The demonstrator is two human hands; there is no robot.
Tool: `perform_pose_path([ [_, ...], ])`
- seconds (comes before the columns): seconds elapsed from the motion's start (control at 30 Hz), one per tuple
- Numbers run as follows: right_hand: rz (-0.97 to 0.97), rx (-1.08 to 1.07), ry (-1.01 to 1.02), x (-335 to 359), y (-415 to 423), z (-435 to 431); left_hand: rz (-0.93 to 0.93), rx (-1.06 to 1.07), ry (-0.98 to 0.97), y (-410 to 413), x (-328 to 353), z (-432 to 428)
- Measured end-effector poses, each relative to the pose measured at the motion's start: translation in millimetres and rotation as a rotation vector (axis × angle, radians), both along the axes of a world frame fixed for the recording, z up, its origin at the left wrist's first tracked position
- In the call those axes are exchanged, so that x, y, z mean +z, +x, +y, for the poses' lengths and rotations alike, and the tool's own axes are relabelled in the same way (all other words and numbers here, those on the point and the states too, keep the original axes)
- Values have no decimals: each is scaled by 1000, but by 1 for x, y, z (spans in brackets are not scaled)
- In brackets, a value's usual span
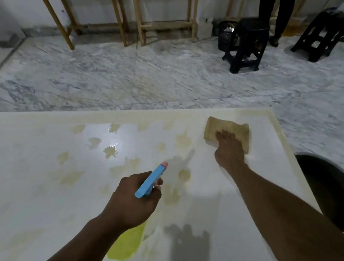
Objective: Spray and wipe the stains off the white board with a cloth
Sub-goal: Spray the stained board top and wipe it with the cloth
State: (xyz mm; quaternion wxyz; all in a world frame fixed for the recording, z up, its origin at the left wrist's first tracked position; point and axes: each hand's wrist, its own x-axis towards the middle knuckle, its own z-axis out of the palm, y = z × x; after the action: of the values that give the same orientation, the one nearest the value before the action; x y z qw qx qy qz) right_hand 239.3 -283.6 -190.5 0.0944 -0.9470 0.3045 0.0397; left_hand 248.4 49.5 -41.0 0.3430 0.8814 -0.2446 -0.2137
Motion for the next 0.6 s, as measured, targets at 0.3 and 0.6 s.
perform_pose_path([
  [0.3,-56,-42,28,5,-146,163,-42,-52,2,-62,23,51],
  [0.6,-10,-118,312,71,-271,317,-27,-22,-46,-158,59,174],
])
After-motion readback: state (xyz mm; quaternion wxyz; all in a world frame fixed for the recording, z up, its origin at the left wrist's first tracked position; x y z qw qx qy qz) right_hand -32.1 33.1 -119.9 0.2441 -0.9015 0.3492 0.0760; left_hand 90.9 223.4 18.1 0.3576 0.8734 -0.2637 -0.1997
